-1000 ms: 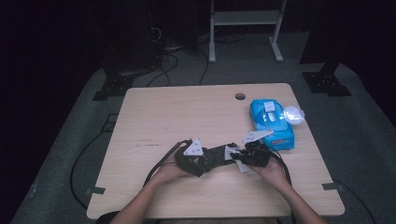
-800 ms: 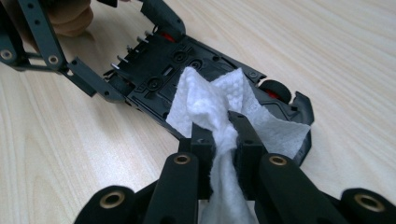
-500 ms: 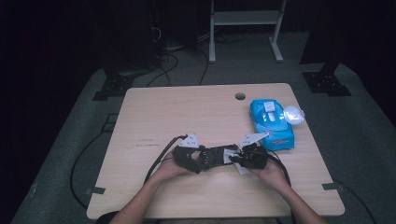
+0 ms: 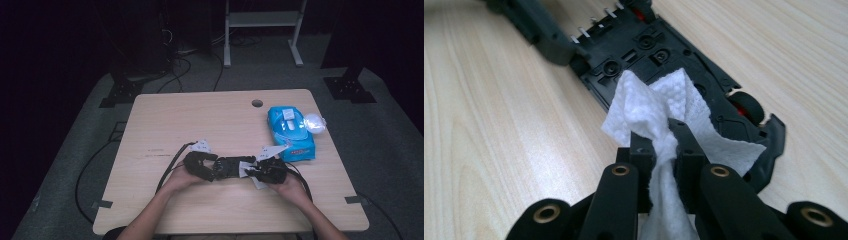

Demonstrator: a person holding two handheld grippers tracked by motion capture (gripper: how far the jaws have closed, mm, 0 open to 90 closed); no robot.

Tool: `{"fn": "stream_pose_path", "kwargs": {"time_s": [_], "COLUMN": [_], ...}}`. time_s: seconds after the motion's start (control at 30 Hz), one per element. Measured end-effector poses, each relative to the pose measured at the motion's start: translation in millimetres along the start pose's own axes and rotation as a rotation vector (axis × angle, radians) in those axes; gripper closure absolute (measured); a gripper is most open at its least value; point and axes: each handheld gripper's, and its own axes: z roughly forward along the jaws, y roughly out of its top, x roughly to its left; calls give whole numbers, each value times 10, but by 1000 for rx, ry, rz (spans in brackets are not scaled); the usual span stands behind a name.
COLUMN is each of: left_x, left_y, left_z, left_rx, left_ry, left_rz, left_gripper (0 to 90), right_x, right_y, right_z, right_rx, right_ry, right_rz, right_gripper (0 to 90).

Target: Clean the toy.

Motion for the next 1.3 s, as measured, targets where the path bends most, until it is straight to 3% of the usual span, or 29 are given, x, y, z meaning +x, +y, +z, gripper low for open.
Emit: {"fn": "stream_pose_path", "kwargs": {"time_s": [0.13,0.23,0.4,0.6,0.87,0.97,1.1,1.2,1.3], "left_x": [91,129,146,195,116,53,-94,-268,-413], "left_y": [13,13,35,23,34,51,75,69,46], "left_z": [-37,-13,74,108,108,91,71,51,36], "left_rx": [-54,-54,-3,43,65,67,57,49,42], "left_ry": [-15,-13,-19,-107,-81,-51,19,111,179], "left_rz": [-93,-119,-135,-190,-135,-87,15,151,245], "left_gripper": [158,172,173,237,234,234,234,235,239], "right_x": [14,5,3,11,50,62,82,120,145], "right_y": [2,-1,-8,-14,-41,-47,-64,-79,-96], "right_z": [4,4,3,4,-7,-10,-23,-33,-44], "right_rx": [5,3,1,-3,-12,-14,-14,-9,1], "right_ry": [4,11,13,10,-7,-10,-9,-16,-14], "right_rz": [-14,-15,-25,-35,-50,-58,-56,-56,-49], "right_gripper": [825,825,826,827,829,830,832,832,831]}}
